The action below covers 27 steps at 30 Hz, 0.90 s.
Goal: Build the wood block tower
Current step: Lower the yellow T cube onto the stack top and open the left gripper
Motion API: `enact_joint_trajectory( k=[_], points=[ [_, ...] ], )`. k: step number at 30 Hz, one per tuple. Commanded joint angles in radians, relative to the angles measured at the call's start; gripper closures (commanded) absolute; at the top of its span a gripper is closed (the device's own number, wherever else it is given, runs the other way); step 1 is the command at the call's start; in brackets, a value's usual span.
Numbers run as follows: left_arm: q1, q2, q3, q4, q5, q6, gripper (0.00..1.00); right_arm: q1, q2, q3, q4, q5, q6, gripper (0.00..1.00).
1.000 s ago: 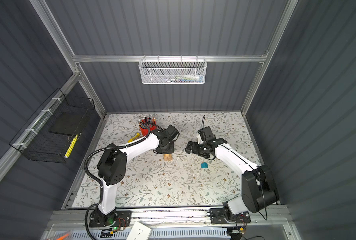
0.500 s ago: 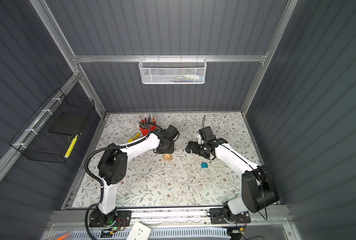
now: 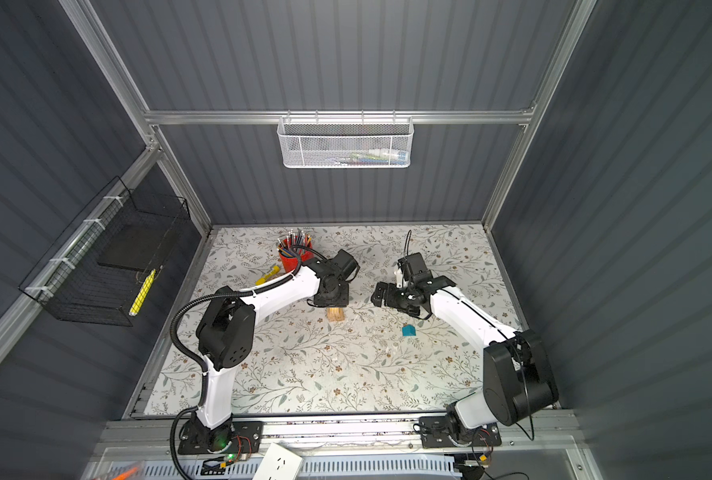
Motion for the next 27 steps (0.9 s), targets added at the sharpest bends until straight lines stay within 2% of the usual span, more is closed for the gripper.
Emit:
enact_joint_trajectory(
  k=[1, 15, 27],
  points=[
    [-0.003, 0.015, 0.033, -0.029, -0.003, 0.000, 0.54, -0.006, -0.010, -0.006, 0.000, -0.012, -0.008, 0.01],
    [-0.003, -0.010, 0.024, -0.008, 0.028, 0.007, 0.44, -0.008, -0.018, -0.005, -0.004, -0.007, -0.007, 0.01],
    [-0.003, -0.070, -0.002, 0.029, 0.054, 0.009, 0.29, -0.031, -0.018, 0.043, -0.074, 0.055, -0.038, 0.01]
  ],
)
